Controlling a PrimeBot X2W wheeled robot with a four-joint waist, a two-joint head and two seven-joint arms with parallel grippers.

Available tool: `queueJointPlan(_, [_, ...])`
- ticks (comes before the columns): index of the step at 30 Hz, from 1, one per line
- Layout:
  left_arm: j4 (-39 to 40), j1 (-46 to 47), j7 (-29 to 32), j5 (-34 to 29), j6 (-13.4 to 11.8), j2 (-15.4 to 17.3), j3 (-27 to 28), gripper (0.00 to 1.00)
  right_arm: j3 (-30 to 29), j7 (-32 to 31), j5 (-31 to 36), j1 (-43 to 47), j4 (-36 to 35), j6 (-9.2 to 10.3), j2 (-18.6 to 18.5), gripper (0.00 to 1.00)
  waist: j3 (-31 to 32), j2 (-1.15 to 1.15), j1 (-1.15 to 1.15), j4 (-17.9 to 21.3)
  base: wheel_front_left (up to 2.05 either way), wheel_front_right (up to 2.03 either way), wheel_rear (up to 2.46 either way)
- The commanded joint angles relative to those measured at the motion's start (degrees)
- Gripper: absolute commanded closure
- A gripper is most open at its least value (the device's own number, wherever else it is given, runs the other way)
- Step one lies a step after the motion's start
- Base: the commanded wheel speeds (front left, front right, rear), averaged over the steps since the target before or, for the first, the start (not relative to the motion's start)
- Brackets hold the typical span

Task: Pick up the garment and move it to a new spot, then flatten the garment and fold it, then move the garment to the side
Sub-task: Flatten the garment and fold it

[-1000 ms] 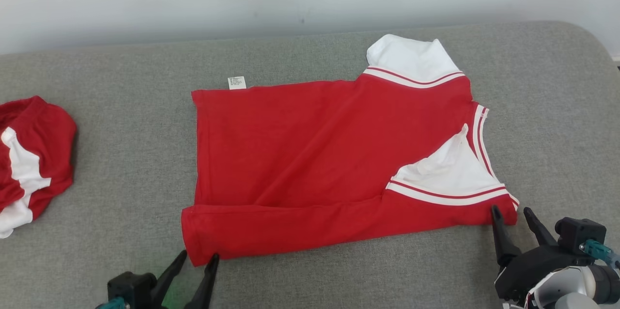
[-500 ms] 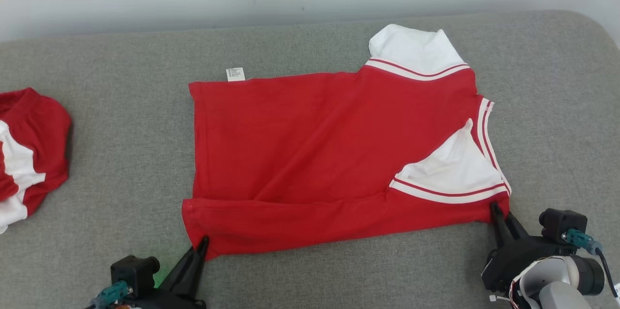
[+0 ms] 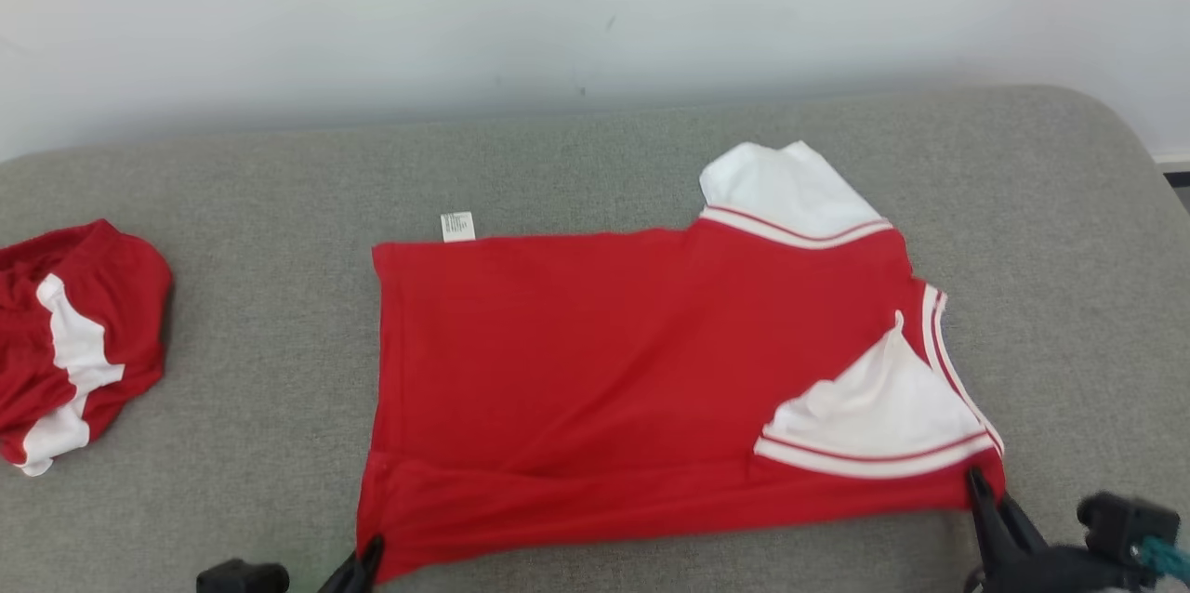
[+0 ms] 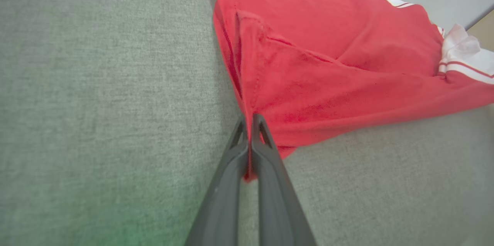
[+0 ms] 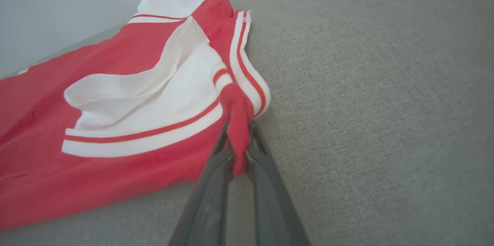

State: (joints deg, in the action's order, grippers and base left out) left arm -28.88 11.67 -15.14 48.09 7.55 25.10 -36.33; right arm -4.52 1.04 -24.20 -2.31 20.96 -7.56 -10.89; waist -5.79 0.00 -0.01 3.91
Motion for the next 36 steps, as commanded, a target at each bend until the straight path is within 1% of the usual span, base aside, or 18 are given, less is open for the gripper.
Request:
queueJointPlan(1, [0.02,-0.96,-0.07,-0.17,-0.15,0.5,0.16,1.0,-0.57,-0.28,-0.24,1.6,-0.54,0.16,0.04,1.0,0.83,0.0,0.01,-0.17,0.0,0.0,0.0])
queueJointPlan(8, [1.94,-4.48,-0.11,-0.16,-0.74,1.46,0.67,1.0,-4.45,-4.84,-0.08,12.32,-11.33,0.16,2.94,1.0,1.52,0.0,0.01,-0.76,0.0,0.0,0.0])
queueJointPlan(13, [3.01,-5.95,0.12,0.2,-1.83,0.91,0.22,1.0,-5.7,-7.38,0.62,15.07,-15.62,0.16,4.73,1.0,1.72,0.0,0.01,-0.4,0.0,0.0,0.0])
queueJointPlan(14, [3.06,-6.0,0.14,0.15,-2.07,0.85,0.22,0.94,-5.77,-7.72,0.88,15.09,-15.98,0.16,5.0,0.91,1.75,0.0,0.01,-0.34,0.0,0.0,0.0])
queueJointPlan(15, [3.11,-6.02,0.12,0.09,-2.23,0.74,0.37,0.35,-5.67,-7.83,1.49,14.99,-16.34,0.16,5.05,0.36,1.79,0.0,0.01,-0.29,0.0,0.0,0.0])
queueJointPlan(16, [3.22,-5.97,0.1,-0.19,-2.53,0.65,0.43,0.0,-5.59,-7.89,1.97,14.7,-16.54,0.16,5.01,0.0,1.82,0.0,0.01,-0.27,0.0,0.0,0.0])
queueJointPlan(20, [4.24,-5.84,-0.02,-1.5,-3.09,0.21,1.27,0.0,-4.81,-7.23,3.29,13.01,-17.28,0.16,5.03,0.0,1.95,0.0,0.01,-0.4,0.0,0.0,0.0])
queueJointPlan(23, [7.39,-6.56,-0.07,-3.66,-3.77,-0.84,5.57,0.0,-3.28,-5.23,4.57,11.47,-17.78,0.16,4.44,0.0,2.04,0.0,0.01,-0.67,0.0,0.0,0.0])
queueJointPlan(26, [10.88,-7.93,-0.08,-7.21,-4.51,-2.64,11.3,0.0,-1.09,-2.51,5.35,9.74,-17.72,0.16,4.71,0.0,2.21,0.0,0.01,-1.07,0.0,0.0,0.0])
queueJointPlan(31, [15.8,-10.36,-0.1,-16.41,-5.86,-7.27,22.11,0.0,1.9,3.16,6.98,7.12,-16.08,0.16,5.29,0.0,2.58,0.0,0.01,-1.69,0.0,0.0,0.0])
queueJointPlan(33, [17.55,-11.48,-0.1,-20.18,-5.83,-9.86,26.21,0.0,2.94,5.89,7.97,6.2,-14.87,0.16,5.72,0.0,2.72,0.0,0.01,-1.77,0.0,0.0,0.0])
queueJointPlan(36, [19.85,-13.05,-0.1,-25.64,-4.82,-13.44,31.13,0.0,4.18,10.53,9.7,5.27,-12.87,0.16,6.27,0.0,2.87,0.0,0.01,-1.75,0.0,0.0,0.0])
